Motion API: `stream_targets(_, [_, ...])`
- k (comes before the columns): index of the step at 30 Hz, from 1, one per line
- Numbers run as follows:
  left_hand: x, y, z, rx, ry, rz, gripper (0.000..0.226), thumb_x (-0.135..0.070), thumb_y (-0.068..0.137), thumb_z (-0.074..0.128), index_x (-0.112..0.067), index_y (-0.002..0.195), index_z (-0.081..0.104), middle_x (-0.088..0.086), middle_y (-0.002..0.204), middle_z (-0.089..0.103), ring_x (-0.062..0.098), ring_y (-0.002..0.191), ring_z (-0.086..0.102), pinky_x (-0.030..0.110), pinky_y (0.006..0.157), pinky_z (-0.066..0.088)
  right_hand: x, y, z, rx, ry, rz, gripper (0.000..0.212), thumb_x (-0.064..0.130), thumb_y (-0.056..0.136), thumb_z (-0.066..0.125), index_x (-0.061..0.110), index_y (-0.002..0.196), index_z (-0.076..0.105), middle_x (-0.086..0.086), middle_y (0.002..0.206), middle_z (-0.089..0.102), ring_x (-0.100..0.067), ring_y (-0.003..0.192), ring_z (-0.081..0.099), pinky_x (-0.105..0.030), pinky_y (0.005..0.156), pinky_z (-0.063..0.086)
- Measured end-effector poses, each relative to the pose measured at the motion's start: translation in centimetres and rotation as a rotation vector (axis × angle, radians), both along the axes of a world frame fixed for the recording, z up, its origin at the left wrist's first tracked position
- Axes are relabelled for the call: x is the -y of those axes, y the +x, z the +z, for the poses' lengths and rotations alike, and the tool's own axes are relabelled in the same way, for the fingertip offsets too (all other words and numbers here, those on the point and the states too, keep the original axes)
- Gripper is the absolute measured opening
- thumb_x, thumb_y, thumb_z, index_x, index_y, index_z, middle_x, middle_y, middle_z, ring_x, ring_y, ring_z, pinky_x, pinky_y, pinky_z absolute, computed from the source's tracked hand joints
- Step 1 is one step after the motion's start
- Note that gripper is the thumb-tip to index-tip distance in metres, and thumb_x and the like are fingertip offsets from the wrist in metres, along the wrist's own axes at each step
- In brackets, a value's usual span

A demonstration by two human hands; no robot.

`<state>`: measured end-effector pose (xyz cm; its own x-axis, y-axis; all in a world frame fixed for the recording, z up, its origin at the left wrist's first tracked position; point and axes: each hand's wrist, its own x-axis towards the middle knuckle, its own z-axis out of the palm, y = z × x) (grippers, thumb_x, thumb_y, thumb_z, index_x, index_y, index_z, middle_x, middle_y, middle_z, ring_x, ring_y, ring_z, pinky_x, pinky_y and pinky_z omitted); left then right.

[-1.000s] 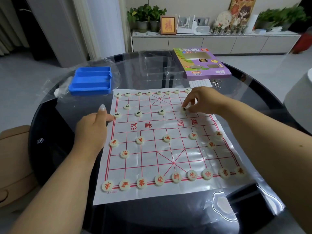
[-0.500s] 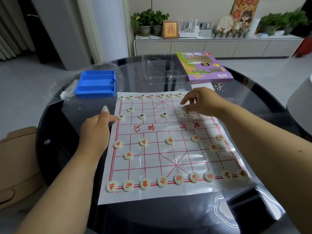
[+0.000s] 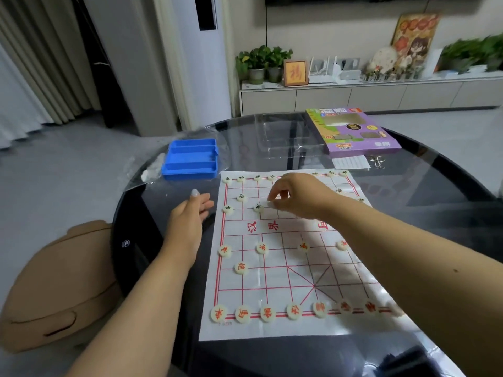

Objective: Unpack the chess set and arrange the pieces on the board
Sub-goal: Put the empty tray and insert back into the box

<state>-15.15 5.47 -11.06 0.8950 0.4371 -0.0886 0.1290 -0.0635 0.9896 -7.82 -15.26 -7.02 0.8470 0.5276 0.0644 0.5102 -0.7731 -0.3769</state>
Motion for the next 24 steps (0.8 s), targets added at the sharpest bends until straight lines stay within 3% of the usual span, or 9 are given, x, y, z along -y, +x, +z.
stream_targets(5, [-0.7,0.9,0.8,-0.056,-0.084,-0.012,0.047,-0.044,0.101,0.035,-0.01,0.124,0.058,0.008,0.124,0.062,0.022,0.118,0.057,0.044,0.11,0.038,-3.3,0.4,-0.2,-0.025,-0.006,0.035,0.022,0.032,0.09,0.06,0.021,0.107,0.07,0.01,0.096,0.056,-0.01,0.085,0.052,-0.02,0.069,0.039])
stream_targets(11, [-3.1,3.5,2.3,-0.097,-0.339,0.064,0.048,-0.04,0.102,0.038,-0.002,0.127,0.054,0.017,0.122,0.06,0.029,0.107,0.061,0.039,0.094,0.051,-8.3,3.7,0.0,0.013,-0.008,-0.007,0.03,0.037,0.09,0.059,0.023,0.115,0.063,0.004,0.106,0.063,-0.013,0.082,0.057,-0.024,0.071,0.044])
stream_targets(15, [-4.8,4.9,2.1,-0.087,-0.457,0.108,0.049,-0.036,0.103,0.037,0.002,0.13,0.051,0.021,0.126,0.058,0.031,0.112,0.059,0.038,0.096,0.048,-11.5,6.5,-0.4,0.058,0.015,-0.072,0.031,0.031,0.09,0.059,0.023,0.12,0.059,-0.002,0.113,0.064,-0.02,0.096,0.061,-0.032,0.084,0.051])
stream_targets(24, [-6.7,5.7,1.6,-0.024,-0.665,0.134,0.05,-0.031,0.103,0.038,0.007,0.135,0.044,0.025,0.129,0.054,0.032,0.112,0.057,0.037,0.098,0.046,-16.1,8.4,-1.9,0.248,-0.201,0.005,0.026,0.019,0.089,0.058,0.018,0.114,0.064,-0.006,0.113,0.058,-0.025,0.105,0.053,-0.035,0.085,0.047])
